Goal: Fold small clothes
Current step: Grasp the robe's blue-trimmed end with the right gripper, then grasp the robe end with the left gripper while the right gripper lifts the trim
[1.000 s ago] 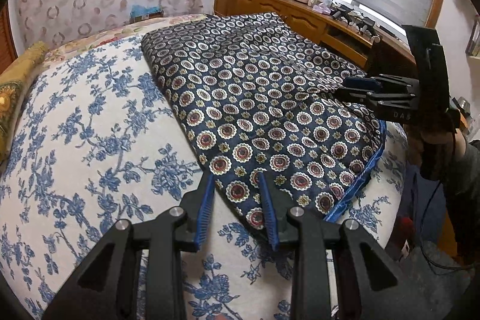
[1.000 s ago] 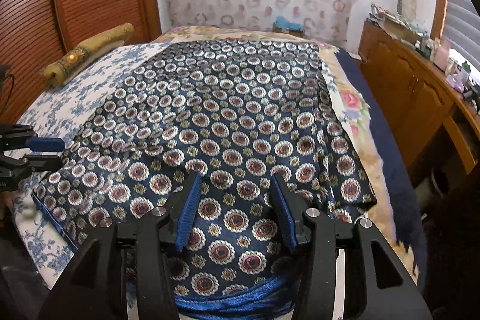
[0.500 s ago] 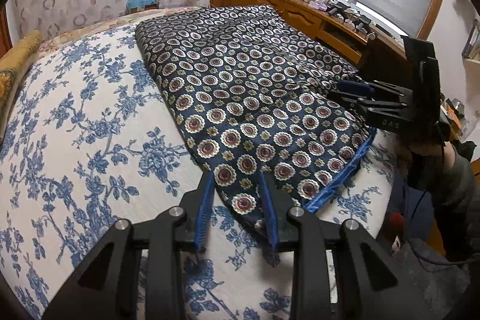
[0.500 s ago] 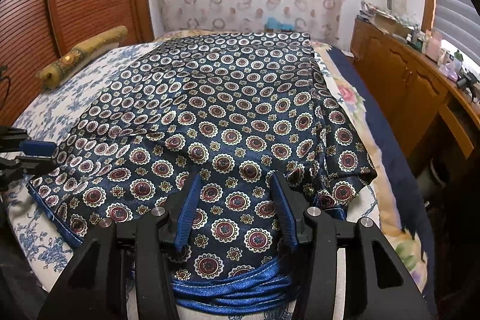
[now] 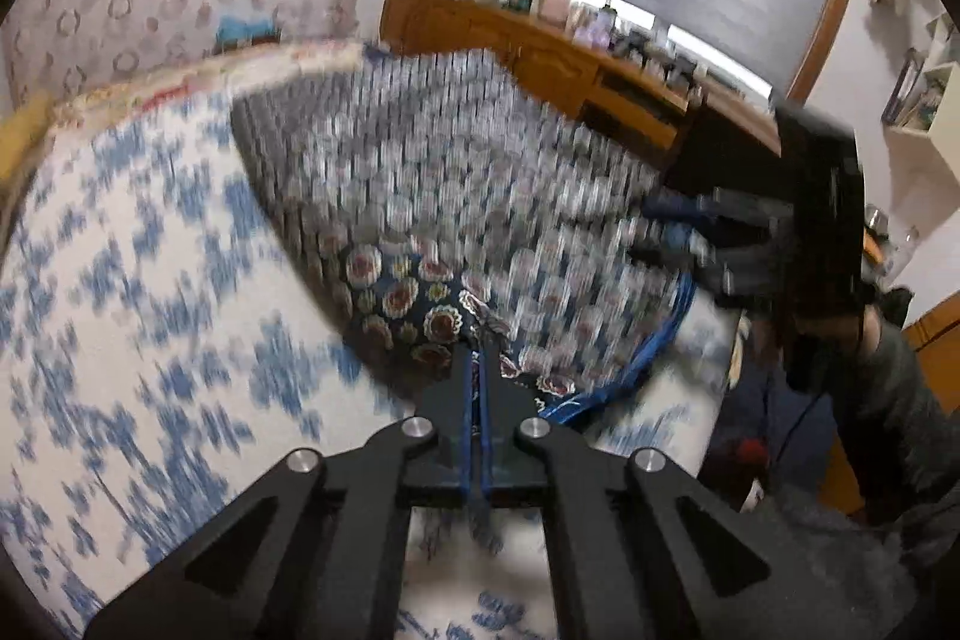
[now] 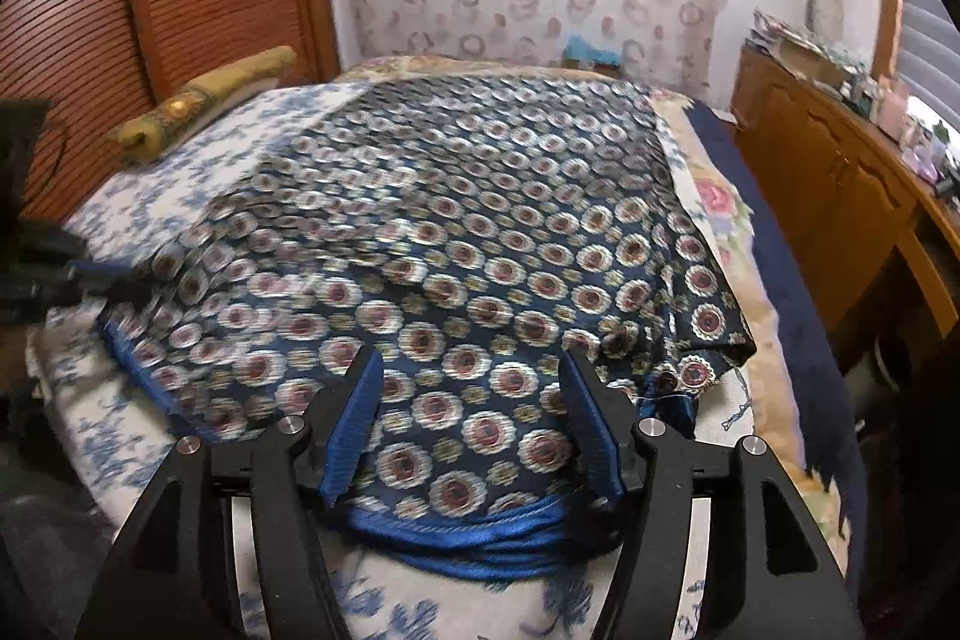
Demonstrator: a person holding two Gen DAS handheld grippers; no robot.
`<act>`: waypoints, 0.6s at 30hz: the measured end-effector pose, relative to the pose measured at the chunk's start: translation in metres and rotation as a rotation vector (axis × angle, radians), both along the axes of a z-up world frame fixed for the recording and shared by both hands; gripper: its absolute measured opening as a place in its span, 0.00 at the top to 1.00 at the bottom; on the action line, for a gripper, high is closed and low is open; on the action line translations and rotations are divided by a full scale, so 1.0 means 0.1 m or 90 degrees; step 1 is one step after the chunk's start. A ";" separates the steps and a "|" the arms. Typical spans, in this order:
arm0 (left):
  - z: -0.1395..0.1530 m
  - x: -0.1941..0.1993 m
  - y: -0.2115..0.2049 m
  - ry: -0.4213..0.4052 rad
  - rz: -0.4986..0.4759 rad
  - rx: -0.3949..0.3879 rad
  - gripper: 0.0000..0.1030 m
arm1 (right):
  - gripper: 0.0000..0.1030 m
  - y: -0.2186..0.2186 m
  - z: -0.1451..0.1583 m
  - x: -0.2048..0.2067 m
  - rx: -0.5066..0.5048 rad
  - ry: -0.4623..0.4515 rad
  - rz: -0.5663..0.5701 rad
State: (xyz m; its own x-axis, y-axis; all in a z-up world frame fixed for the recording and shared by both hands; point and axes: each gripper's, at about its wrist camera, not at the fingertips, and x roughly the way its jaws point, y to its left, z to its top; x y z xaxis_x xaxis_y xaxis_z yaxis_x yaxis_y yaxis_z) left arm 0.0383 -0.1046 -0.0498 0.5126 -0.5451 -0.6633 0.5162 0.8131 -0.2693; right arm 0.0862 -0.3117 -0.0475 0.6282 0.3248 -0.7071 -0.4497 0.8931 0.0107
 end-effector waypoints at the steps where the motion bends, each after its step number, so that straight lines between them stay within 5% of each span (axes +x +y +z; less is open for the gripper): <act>1: 0.09 0.02 0.00 -0.014 0.002 -0.005 1.00 | 0.38 0.02 0.04 -0.03 0.001 -0.002 0.007; 10: 0.52 0.41 -0.08 -0.070 0.016 -0.025 1.00 | 0.37 0.17 0.39 -0.32 0.010 -0.035 0.071; 18: 0.46 0.62 -0.07 -0.070 0.045 -0.021 1.00 | 0.36 0.17 0.09 -0.25 -0.040 0.014 0.080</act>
State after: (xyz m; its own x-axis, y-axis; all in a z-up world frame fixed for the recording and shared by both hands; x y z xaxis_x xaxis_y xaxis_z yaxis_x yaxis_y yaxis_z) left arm 0.1004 -0.1117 -0.0040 0.6191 -0.5258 -0.5833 0.4851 0.8402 -0.2424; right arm 0.0610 -0.2943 -0.0386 0.5692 0.3555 -0.7413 -0.5589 0.8286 -0.0317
